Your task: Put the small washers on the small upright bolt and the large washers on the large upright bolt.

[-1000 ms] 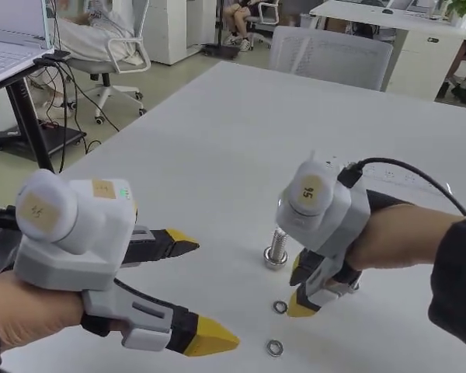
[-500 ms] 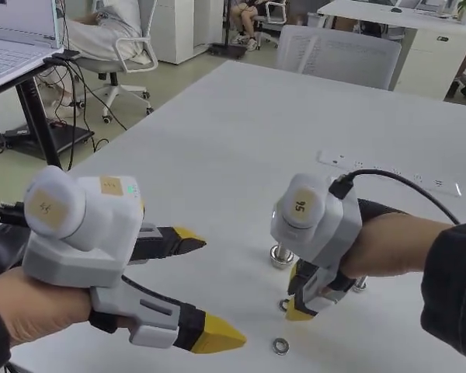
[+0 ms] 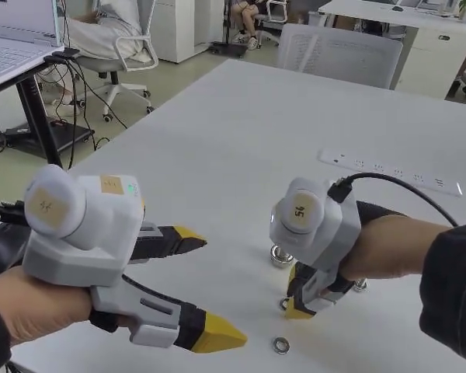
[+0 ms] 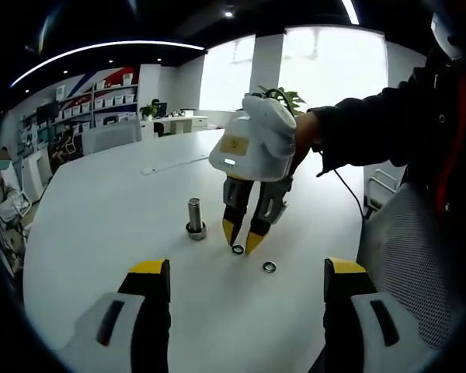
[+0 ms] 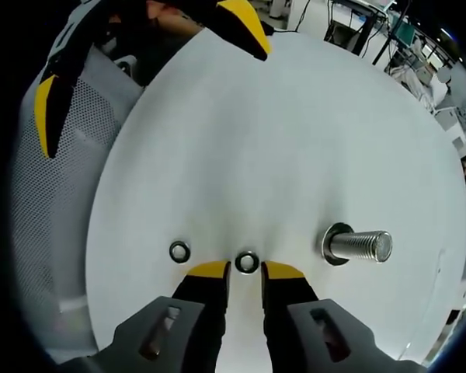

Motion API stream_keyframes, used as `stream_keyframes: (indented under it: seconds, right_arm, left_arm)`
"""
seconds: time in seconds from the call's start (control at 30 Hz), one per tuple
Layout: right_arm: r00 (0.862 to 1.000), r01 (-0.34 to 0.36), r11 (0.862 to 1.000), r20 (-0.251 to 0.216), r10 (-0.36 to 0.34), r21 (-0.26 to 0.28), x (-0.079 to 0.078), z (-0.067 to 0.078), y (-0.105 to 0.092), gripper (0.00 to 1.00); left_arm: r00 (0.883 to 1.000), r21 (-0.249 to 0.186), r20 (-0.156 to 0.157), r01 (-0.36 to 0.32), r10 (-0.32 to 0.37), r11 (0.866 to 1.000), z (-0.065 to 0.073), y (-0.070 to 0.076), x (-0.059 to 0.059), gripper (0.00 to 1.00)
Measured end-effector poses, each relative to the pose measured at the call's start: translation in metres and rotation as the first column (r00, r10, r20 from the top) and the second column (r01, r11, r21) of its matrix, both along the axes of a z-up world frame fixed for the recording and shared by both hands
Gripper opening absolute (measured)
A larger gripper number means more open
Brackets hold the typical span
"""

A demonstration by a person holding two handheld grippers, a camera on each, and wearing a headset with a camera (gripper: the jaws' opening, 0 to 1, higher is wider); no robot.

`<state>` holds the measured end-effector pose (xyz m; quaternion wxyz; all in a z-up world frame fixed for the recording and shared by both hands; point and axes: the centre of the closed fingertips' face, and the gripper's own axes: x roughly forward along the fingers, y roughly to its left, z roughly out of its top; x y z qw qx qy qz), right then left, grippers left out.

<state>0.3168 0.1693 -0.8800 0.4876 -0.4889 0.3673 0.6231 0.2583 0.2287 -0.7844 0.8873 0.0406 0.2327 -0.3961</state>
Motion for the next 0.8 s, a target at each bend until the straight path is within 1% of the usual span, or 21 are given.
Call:
stream_keyframes:
  seconds: [0.4, 0.8]
  right_arm:
    - [1.000, -0.013, 1.000, 0.007, 0.013, -0.011, 0.0020, -0.0001, 0.0012, 0.15]
    - [1.000, -0.010, 1.000, 0.007, 0.010, -0.013, 0.0021, 0.0000, 0.0014, 0.14]
  left_arm:
    - [1.000, -0.007, 0.002, -0.002, 0.002, 1.000, 0.0008, 0.0003, 0.0004, 0.81]
    - [1.000, -0.007, 0.001, 0.000, 0.000, 1.000, 0.0013, 0.0000, 0.0009, 0.81]
